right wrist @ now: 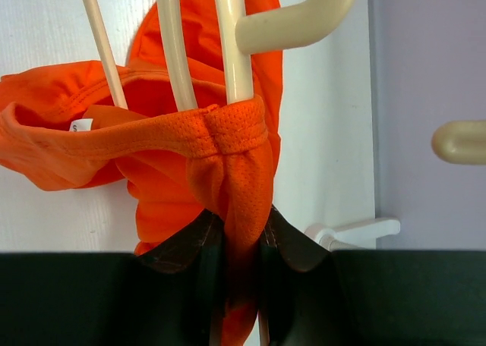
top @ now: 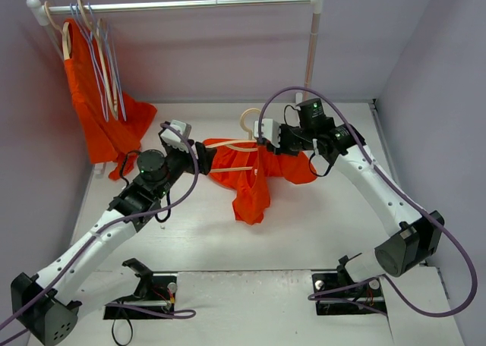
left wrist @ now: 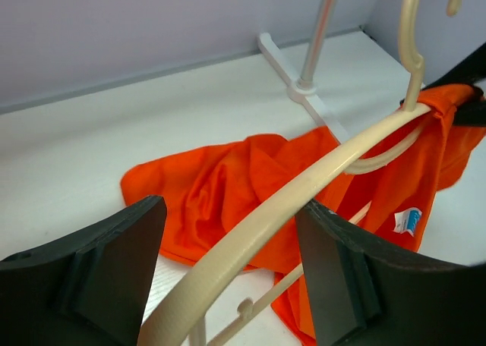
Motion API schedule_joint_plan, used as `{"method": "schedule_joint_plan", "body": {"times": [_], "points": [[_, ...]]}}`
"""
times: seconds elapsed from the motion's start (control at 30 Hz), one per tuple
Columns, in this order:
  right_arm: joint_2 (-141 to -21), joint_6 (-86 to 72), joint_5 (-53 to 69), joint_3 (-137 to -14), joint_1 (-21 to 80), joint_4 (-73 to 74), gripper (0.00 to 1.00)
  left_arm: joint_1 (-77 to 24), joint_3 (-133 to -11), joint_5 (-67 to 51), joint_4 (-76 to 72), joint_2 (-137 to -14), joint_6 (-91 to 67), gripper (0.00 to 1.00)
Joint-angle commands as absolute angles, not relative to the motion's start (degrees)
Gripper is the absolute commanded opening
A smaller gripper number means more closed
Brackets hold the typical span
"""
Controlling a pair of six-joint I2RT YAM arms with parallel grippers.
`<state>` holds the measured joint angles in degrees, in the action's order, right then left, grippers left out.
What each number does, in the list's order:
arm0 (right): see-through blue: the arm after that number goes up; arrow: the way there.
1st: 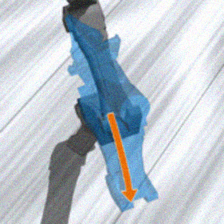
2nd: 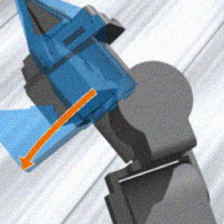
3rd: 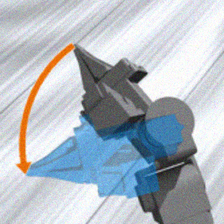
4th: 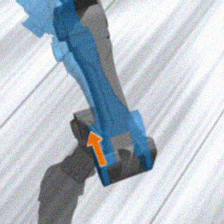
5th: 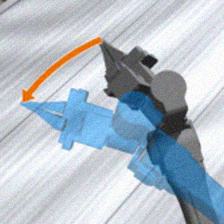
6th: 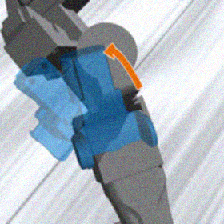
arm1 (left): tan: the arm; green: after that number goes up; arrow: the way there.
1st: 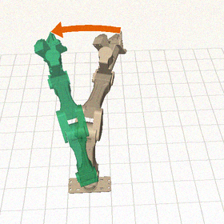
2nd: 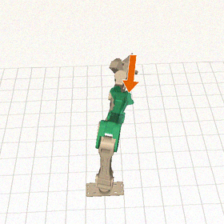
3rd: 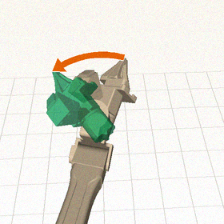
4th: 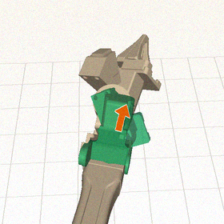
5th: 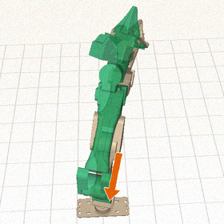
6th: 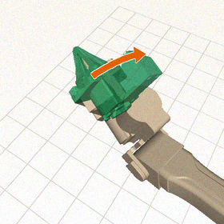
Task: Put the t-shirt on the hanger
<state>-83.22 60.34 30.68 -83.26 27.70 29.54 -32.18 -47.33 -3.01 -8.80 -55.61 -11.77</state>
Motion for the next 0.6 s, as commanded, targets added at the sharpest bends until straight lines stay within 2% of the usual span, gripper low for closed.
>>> {"method": "schedule_joint_plan", "body": {"times": [0.0, 0.2, 0.43, 0.57], "points": [[-80.16, 58.98, 29.96, -82.45, 26.63, 26.54, 0.00, -31.03, -53.17, 3.09, -10.99, -51.68, -12.31, 0.69], [-78.66, 57.40, 32.17, -80.86, 26.63, 23.21, 0.00, -31.03, -54.23, -2.20, -9.40, -53.79, -13.97, 0.69], [-73.23, 55.02, 28.39, -73.93, 26.63, 14.00, 0.00, -31.03, -53.17, 3.77, -6.78, -49.23, -21.88, 0.69], [-69.88, 52.56, 25.85, -68.74, 26.72, 8.19, 0.00, -31.03, -58.00, 5.19, 2.43, -48.43, -26.88, 0.69]]}}
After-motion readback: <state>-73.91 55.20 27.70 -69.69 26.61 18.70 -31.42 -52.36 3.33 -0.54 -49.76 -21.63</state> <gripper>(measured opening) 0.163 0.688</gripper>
